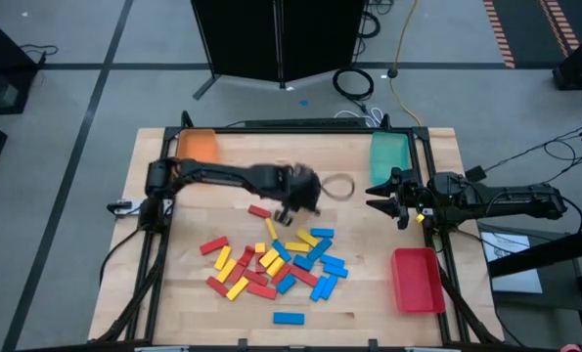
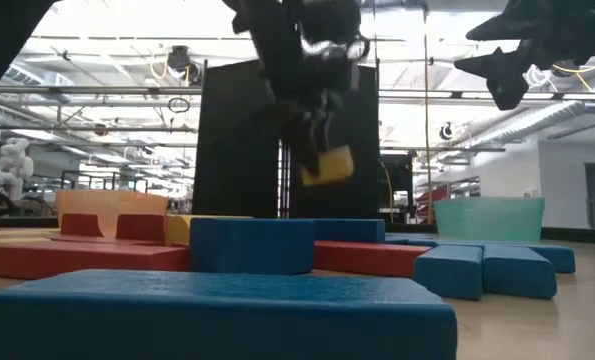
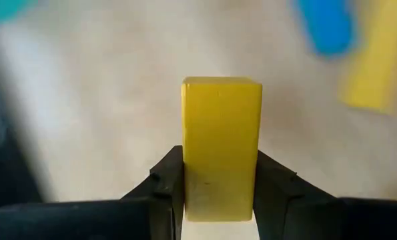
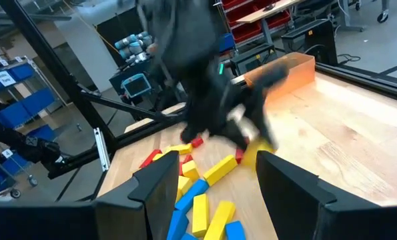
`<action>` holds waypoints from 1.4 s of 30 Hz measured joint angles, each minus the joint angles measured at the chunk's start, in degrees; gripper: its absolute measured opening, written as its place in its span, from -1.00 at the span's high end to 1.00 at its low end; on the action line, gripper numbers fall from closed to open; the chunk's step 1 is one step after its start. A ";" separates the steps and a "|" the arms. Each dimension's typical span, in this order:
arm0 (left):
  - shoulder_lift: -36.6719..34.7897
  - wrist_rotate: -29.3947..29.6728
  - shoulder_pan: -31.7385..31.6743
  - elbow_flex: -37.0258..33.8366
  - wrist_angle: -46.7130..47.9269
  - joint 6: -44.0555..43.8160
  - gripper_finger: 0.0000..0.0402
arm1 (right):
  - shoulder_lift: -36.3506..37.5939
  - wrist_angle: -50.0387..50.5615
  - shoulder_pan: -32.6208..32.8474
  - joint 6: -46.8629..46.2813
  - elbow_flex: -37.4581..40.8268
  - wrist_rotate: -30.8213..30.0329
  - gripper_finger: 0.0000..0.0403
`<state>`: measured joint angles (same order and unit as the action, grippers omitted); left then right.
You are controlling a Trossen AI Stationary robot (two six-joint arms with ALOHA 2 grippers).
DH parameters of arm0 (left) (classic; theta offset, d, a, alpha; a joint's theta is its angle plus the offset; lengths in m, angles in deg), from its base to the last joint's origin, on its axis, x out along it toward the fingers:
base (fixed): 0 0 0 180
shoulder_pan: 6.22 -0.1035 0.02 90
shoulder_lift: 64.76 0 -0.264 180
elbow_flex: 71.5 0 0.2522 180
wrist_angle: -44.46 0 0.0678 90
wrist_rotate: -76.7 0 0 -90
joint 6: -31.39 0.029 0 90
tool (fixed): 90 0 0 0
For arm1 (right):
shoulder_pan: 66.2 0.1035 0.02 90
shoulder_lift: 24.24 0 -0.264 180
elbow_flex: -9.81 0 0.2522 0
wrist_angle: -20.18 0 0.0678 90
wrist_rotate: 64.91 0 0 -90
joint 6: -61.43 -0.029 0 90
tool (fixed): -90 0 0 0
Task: Sort blocks
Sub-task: Put the yellow block into the orange bin
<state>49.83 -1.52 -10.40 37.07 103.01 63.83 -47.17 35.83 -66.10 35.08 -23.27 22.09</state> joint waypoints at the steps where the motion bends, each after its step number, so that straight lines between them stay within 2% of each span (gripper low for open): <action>1: -1.41 1.39 -1.08 0.16 0.09 -3.70 0.47 | 0.00 -0.21 0.00 0.00 0.02 -0.03 0.04; 5: -7.53 7.04 -6.43 -0.15 1.92 -15.63 0.47 | 0.02 -0.40 -0.02 0.00 0.02 -0.36 0.04; 8: -13.00 13.00 -10.96 -1.93 3.20 -20.87 0.47 | 0.00 -0.39 -0.02 -0.40 0.02 -0.44 0.04; 10: -16.37 14.90 -14.29 -3.15 6.03 -24.68 0.47 | 0.02 -0.37 -0.02 -0.98 0.02 -0.48 0.04; 16: -24.20 15.45 -23.07 -7.53 11.57 -37.56 0.47 | 0.00 -0.48 -0.02 -2.10 0.00 -0.44 0.04; 23: -26.63 15.55 -30.10 -12.82 26.09 -57.55 0.47 | 0.02 -0.75 -0.02 -2.80 0.02 -0.24 0.04; 28: -26.58 18.53 -31.71 -16.78 28.71 -60.61 0.47 | 0.02 -0.76 -0.02 -2.80 0.02 -0.24 0.04; 36: -28.40 18.48 -35.39 -25.07 24.25 -66.55 0.47 | 0.02 -0.76 0.00 -2.80 0.02 -0.22 0.04; 42: -33.14 14.22 -40.00 -30.82 18.42 -68.13 0.47 | 0.02 -0.76 -0.02 -3.01 0.02 -0.15 0.04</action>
<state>16.69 12.70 -50.40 6.25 121.43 -4.30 -47.16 35.07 -66.13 32.07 -23.24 21.93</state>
